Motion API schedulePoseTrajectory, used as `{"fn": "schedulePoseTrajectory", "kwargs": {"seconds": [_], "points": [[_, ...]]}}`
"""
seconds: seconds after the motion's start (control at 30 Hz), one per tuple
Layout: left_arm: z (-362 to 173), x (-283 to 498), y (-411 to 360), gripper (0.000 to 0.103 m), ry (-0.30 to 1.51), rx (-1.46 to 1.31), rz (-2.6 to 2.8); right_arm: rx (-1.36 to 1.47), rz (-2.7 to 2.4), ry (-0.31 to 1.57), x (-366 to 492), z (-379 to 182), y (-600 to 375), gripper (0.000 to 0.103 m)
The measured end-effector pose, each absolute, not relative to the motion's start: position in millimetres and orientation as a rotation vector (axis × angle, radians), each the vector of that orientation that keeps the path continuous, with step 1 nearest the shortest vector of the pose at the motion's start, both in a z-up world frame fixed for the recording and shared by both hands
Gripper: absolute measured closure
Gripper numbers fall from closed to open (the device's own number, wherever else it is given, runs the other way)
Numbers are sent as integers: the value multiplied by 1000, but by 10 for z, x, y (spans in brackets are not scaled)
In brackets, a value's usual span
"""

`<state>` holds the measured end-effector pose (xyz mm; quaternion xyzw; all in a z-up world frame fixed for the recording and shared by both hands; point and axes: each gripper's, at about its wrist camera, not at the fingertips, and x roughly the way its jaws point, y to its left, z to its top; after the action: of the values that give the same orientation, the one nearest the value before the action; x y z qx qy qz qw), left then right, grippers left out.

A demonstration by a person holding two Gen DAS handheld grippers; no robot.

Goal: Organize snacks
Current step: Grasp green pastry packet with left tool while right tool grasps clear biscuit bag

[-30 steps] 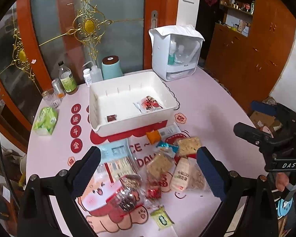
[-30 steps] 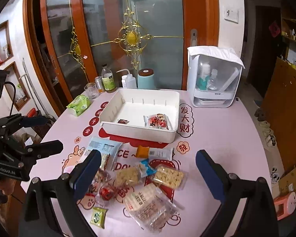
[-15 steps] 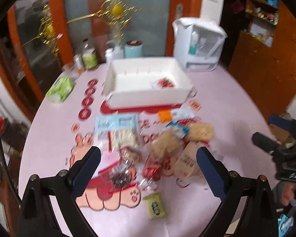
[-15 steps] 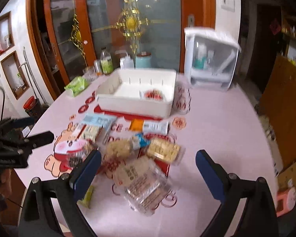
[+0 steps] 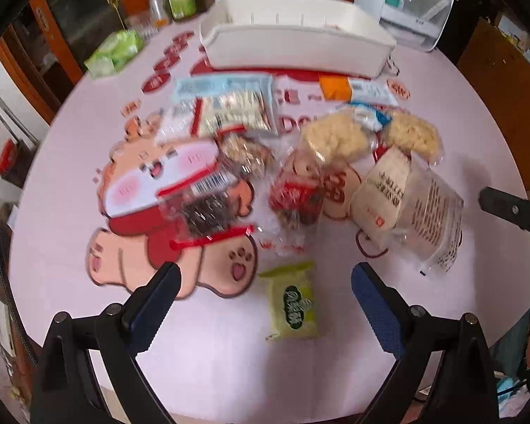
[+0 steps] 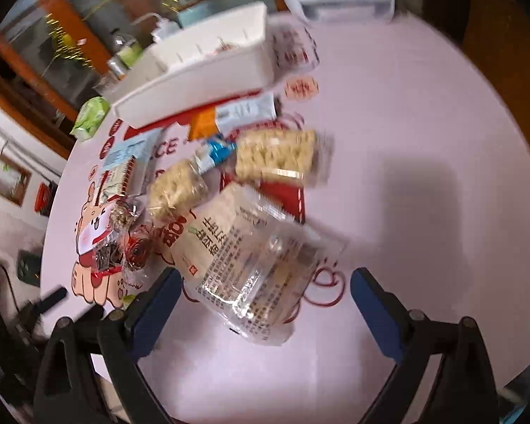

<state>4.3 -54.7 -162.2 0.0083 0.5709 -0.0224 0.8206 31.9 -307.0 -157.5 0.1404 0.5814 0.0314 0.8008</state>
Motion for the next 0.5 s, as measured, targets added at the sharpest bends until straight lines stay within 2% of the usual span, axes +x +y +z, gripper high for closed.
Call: {"fn": "schedulePoseTrajectory", "kwargs": {"seconds": [0.27, 0.5], "points": [[-2054, 103, -705, 6, 1308, 70, -68, 237, -12, 1248, 454, -1736, -2839, 6], [-2240, 25, -720, 6, 1346, 109, -58, 196, -30, 1359, 471, -2026, -2720, 6]]}}
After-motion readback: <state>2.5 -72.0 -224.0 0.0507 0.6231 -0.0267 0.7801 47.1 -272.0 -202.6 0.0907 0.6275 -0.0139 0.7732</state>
